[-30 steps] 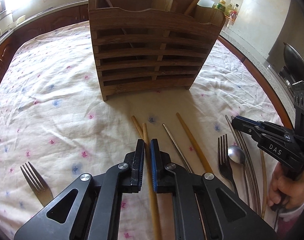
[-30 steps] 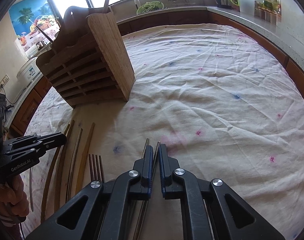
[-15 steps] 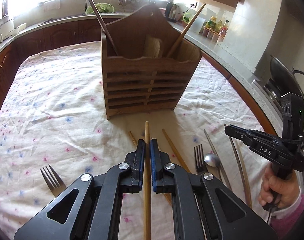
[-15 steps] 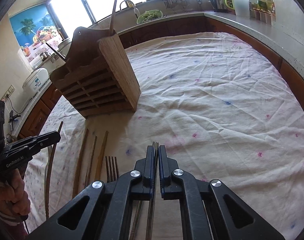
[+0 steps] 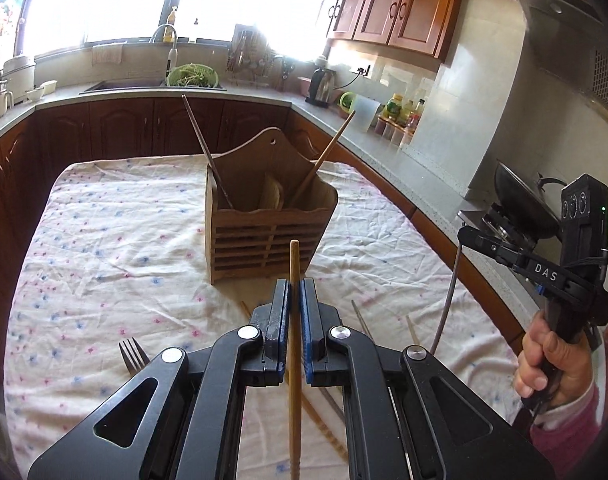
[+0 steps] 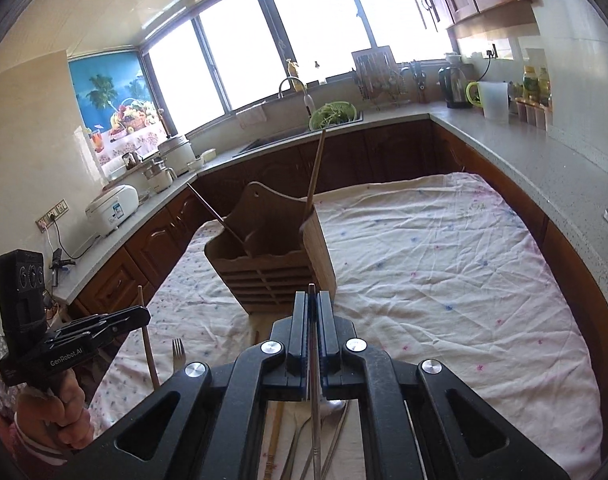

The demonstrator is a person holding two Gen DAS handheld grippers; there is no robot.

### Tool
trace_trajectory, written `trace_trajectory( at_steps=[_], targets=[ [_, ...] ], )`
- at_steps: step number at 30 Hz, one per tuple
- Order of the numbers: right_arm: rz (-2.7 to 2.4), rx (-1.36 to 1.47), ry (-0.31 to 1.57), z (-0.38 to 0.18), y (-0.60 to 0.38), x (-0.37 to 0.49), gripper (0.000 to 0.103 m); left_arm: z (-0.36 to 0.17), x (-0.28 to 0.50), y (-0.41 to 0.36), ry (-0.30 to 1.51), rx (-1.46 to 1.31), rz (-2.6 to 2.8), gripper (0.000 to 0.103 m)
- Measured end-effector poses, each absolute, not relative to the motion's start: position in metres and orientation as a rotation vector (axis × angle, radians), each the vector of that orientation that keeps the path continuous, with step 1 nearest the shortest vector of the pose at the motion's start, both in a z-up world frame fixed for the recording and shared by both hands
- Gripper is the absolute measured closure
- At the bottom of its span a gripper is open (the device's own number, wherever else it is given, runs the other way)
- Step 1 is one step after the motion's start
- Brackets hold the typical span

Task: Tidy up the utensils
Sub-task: 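Carry both chopsticks up and lower them into the wooden utensil holder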

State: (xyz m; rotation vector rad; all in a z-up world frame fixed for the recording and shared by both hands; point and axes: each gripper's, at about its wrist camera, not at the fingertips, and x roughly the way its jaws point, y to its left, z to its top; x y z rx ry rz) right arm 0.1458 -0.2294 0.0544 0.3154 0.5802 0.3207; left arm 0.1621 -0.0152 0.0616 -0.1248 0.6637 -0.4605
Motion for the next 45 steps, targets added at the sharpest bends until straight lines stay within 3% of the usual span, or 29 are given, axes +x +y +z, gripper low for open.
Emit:
trace_trajectory(
  at_steps=[24, 45],
  targets=[
    [0.332, 0.338, 0.434, 0.105, -0.233, 0.149, 0.099, 0.111, 0.156, 0.012, 0.479, -0.198, -0.429, 0.098],
    [0.284, 0.417, 0.245, 0.168, -0.236, 0.243, 0.099, 0.186, 0.252, 0.027, 0.239, -0.241, -0.298, 0.098]
  ],
)
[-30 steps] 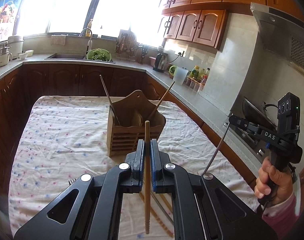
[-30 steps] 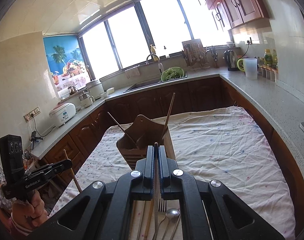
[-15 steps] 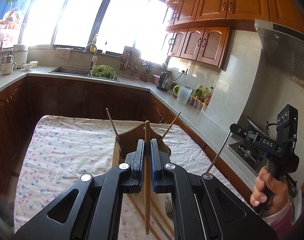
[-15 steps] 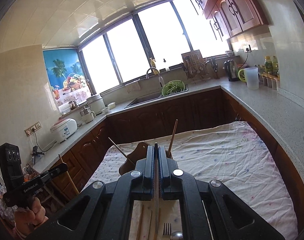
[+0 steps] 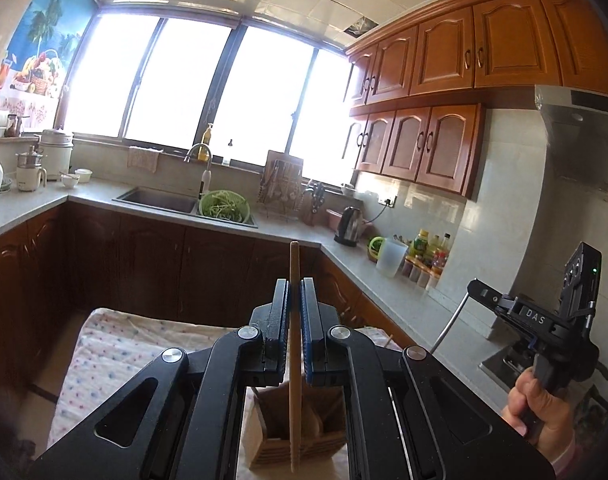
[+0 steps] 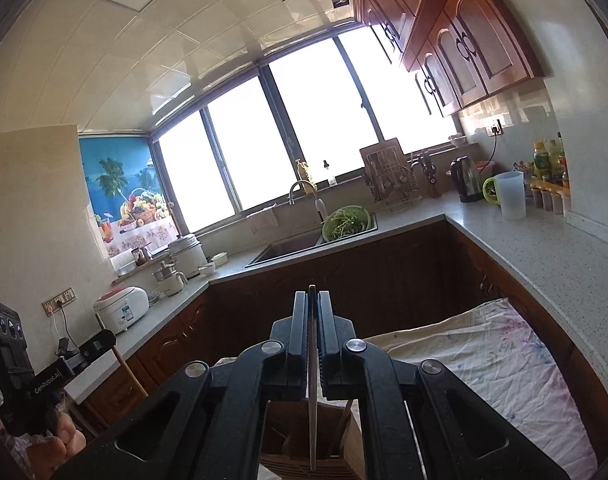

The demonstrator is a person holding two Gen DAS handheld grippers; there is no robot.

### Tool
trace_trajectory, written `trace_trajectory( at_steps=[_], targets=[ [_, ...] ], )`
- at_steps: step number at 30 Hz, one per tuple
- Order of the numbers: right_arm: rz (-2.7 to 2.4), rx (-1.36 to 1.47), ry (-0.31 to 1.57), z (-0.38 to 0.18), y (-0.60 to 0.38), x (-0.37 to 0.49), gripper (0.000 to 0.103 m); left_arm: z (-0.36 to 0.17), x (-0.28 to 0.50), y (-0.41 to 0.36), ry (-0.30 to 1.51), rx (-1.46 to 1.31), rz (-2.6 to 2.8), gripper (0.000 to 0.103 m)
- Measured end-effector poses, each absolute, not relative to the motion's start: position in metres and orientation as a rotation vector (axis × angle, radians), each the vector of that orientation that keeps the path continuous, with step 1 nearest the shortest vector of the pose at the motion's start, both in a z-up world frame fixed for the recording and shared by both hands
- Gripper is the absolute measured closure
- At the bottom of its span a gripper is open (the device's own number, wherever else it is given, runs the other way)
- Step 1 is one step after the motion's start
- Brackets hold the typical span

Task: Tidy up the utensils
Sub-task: 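Carry both chopsticks up and lower them into the wooden utensil holder, then open both tools to release the chopsticks into the holder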

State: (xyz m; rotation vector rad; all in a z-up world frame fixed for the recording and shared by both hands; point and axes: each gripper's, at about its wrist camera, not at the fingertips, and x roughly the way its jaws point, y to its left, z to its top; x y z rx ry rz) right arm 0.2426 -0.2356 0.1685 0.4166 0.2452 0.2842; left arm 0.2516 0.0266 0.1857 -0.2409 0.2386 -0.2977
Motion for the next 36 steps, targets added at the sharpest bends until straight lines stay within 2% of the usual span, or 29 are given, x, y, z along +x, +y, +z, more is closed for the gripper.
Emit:
trace_trajectory(
  at_steps=[6, 16, 24, 36],
  targets=[
    [0.257, 0.426, 0.248, 0.153, -0.231, 0.271, 0.099, 0.167, 0.287, 0.03, 0.226, -0.297, -0.236, 0.098],
    [0.228, 0.448, 0.305, 0.094, -0.222, 0.289, 0.099, 0.104, 0.304, 0.026, 0.222, -0.358, -0.169, 0.099],
    [0.217, 0.461, 0.376, 0.063, -0.217, 0.298, 0.099, 0.072, 0.313, 0.01, 0.29, -0.307, -0.17, 0.098],
    [0.228, 0.454, 0.43, 0.058, -0.213, 0.303, 0.098, 0.066, 0.318, 0.005, 0.344, -0.286, -0.182, 0.097]
  ],
)
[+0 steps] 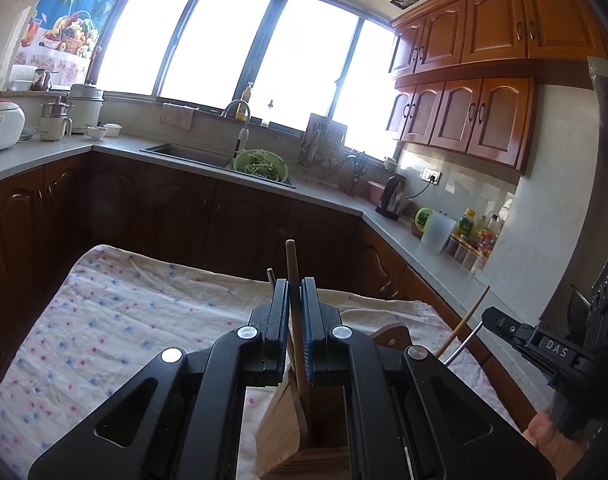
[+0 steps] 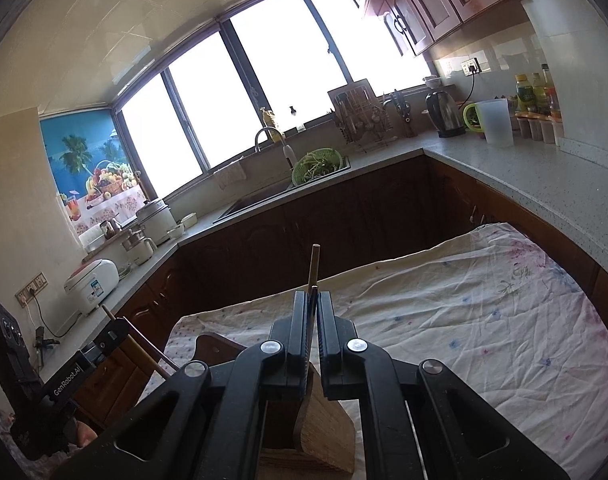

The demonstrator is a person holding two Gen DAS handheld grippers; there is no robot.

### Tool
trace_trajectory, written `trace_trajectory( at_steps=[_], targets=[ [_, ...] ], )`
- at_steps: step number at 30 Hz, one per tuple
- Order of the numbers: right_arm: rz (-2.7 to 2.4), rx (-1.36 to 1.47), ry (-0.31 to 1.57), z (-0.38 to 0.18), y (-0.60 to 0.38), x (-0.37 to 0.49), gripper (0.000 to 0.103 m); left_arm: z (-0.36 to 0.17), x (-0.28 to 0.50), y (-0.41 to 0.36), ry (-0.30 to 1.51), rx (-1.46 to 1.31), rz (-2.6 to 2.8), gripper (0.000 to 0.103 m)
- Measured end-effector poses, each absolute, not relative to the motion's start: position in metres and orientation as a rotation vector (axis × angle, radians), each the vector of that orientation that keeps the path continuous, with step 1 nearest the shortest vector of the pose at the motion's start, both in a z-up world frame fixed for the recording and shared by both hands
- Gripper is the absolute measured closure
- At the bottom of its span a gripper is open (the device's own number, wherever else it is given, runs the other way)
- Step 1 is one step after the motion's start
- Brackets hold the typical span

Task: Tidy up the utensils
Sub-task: 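Open both tools to release the chopsticks into the holder, then move both tools back down toward the remaining chopsticks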

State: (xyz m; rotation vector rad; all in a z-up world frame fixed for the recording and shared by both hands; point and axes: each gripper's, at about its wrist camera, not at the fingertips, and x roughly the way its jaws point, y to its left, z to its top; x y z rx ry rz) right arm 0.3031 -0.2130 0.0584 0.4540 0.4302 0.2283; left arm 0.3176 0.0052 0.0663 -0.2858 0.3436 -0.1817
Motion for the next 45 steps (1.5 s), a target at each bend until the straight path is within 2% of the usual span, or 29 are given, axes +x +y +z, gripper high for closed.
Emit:
trace_trajectory(
  at_steps=[5, 7, 9, 10, 11, 12, 13, 15, 17, 20, 25, 30, 45],
  targets=[
    [0.232, 0.454, 0.437, 0.059, -0.213, 0.304, 0.098, 0.068, 0.319, 0.005, 0.359, -0.279, -0.183, 0.097],
    [0.238, 0.458, 0.439, 0.059, -0.213, 0.304, 0.093, 0.069, 0.318, 0.006, 0.359, -0.281, -0.186, 0.097],
    [0.244, 0.474, 0.434, 0.059, -0.216, 0.304, 0.09, 0.072, 0.316, 0.007, 0.357, -0.279, -0.185, 0.092],
    [0.246, 0.485, 0.43, 0.059, -0.218, 0.303, 0.078, 0.074, 0.314, 0.007, 0.352, -0.278, -0.183, 0.089],
    [0.249, 0.494, 0.424, 0.06, -0.22, 0.301, 0.063, 0.075, 0.311, 0.008, 0.346, -0.277, -0.181, 0.075],
    [0.252, 0.503, 0.415, 0.061, -0.222, 0.3, 0.055, 0.076, 0.309, 0.009, 0.339, -0.277, -0.171, 0.052],
    [0.253, 0.512, 0.406, 0.062, -0.224, 0.297, 0.047, 0.078, 0.304, 0.009, 0.325, -0.277, -0.16, 0.044],
    [0.246, 0.516, 0.397, 0.065, -0.227, 0.293, 0.044, 0.079, 0.297, 0.011, 0.309, -0.273, -0.155, 0.039],
    [0.252, 0.527, 0.388, 0.067, -0.23, 0.288, 0.026, 0.079, 0.292, 0.012, 0.319, -0.27, -0.151, 0.034],
    [0.257, 0.528, 0.373, 0.072, -0.234, 0.277, 0.016, 0.078, 0.281, 0.017, 0.325, -0.277, -0.137, 0.024],
    [0.273, 0.512, 0.368, 0.076, -0.238, 0.254, 0.01, 0.073, 0.261, 0.025, 0.362, -0.297, -0.134, 0.022],
    [0.283, 0.501, 0.387, 0.071, -0.242, 0.225, 0.006, 0.067, 0.237, 0.025, 0.406, -0.288, -0.135, 0.016],
    [0.231, 0.458, 0.51, 0.026, -0.256, 0.136, 0.006, 0.026, 0.167, 0.025, 0.551, -0.304, -0.143, 0.015]
  ],
)
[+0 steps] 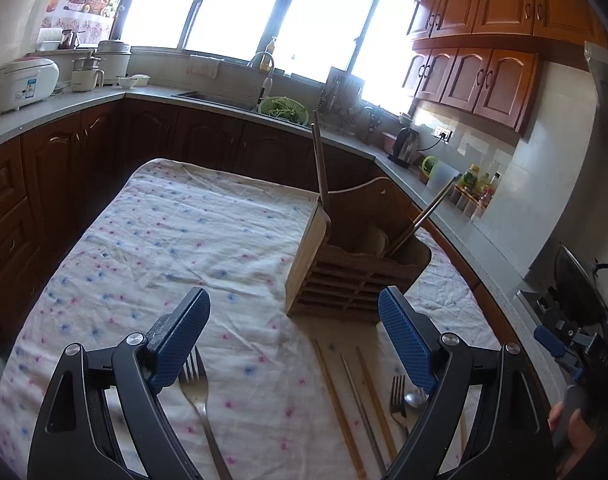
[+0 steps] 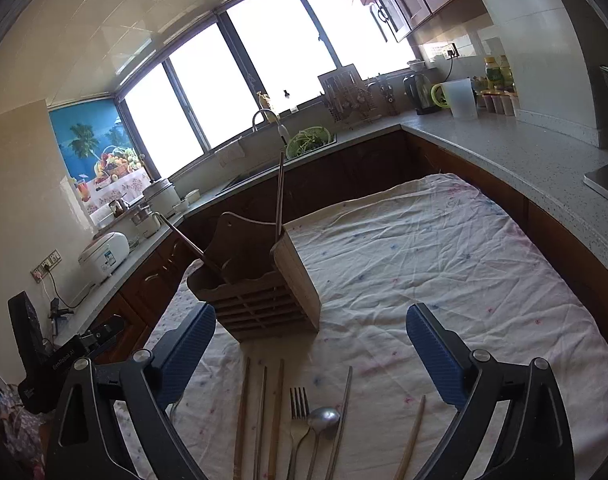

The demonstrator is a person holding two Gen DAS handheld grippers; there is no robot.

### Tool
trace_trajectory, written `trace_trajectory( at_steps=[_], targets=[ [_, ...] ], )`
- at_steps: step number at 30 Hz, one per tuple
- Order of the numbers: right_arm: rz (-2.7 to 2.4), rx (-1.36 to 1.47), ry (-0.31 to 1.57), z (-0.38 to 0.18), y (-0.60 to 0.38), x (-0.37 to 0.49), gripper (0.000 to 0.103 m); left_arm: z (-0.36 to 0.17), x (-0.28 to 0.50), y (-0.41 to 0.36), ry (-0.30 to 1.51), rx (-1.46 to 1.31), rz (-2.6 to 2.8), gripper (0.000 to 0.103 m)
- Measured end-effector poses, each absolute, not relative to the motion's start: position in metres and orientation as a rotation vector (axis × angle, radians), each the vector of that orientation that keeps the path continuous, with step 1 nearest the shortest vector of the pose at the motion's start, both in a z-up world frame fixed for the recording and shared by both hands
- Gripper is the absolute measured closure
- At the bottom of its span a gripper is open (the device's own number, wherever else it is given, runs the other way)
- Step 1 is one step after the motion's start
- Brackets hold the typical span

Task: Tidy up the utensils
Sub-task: 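Move both tools back down toward the remaining chopsticks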

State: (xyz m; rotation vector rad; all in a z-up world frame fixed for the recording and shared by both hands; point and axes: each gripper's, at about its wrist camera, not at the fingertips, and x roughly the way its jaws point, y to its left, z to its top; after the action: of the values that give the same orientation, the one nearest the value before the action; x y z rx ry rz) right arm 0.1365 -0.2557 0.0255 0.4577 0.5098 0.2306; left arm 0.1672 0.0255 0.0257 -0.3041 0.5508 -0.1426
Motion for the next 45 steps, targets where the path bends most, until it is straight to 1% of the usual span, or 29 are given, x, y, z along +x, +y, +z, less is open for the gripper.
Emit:
trace_trajectory(
  at_steps=[12, 19, 21, 30, 31, 32, 34, 36, 37, 38, 39, 40, 42, 43, 45],
  targets=[
    [0.199, 0.434, 0.595, -0.012, -0.26, 0.101, 0.006, -0.008, 0.147, 0.014, 0.676, -0.283, -0.151, 0.014],
    [0.2, 0.392, 0.644, -0.026, -0.249, 0.104, 0.006, -0.025, 0.153, -0.001, 0.766, -0.24, -0.168, 0.014],
    [0.207, 0.384, 0.653, -0.028, -0.246, 0.106, 0.008, -0.027, 0.156, -0.005, 0.78, -0.228, -0.171, 0.014],
    [0.215, 0.354, 0.707, -0.035, -0.239, 0.125, 0.029, -0.038, 0.179, -0.023, 0.849, -0.177, -0.192, 0.014],
    [0.216, 0.354, 0.714, -0.036, -0.238, 0.127, 0.033, -0.04, 0.183, -0.026, 0.858, -0.17, -0.196, 0.014],
    [0.218, 0.352, 0.721, -0.037, -0.238, 0.13, 0.038, -0.041, 0.186, -0.028, 0.865, -0.165, -0.2, 0.016],
    [0.221, 0.349, 0.739, -0.04, -0.235, 0.137, 0.044, -0.045, 0.193, -0.032, 0.886, -0.158, -0.206, 0.022],
    [0.228, 0.351, 0.755, -0.044, -0.234, 0.143, 0.049, -0.048, 0.201, -0.035, 0.907, -0.161, -0.222, 0.033],
    [0.229, 0.348, 0.763, -0.045, -0.232, 0.147, 0.053, -0.05, 0.204, -0.036, 0.915, -0.16, -0.227, 0.036],
    [0.231, 0.344, 0.772, -0.047, -0.23, 0.151, 0.058, -0.051, 0.207, -0.038, 0.922, -0.155, -0.232, 0.04],
    [0.236, 0.342, 0.781, -0.05, -0.228, 0.154, 0.059, -0.052, 0.211, -0.041, 0.929, -0.149, -0.237, 0.045],
    [0.239, 0.341, 0.793, -0.052, -0.227, 0.158, 0.061, -0.053, 0.215, -0.043, 0.936, -0.144, -0.243, 0.047],
    [0.247, 0.333, 0.814, -0.057, -0.222, 0.166, 0.066, -0.056, 0.221, -0.048, 0.95, -0.131, -0.253, 0.055],
    [0.25, 0.33, 0.825, -0.06, -0.22, 0.17, 0.068, -0.057, 0.225, -0.05, 0.957, -0.122, -0.255, 0.056],
    [0.256, 0.321, 0.845, -0.064, -0.216, 0.177, 0.069, -0.06, 0.233, -0.054, 0.972, -0.11, -0.258, 0.06]
  ],
)
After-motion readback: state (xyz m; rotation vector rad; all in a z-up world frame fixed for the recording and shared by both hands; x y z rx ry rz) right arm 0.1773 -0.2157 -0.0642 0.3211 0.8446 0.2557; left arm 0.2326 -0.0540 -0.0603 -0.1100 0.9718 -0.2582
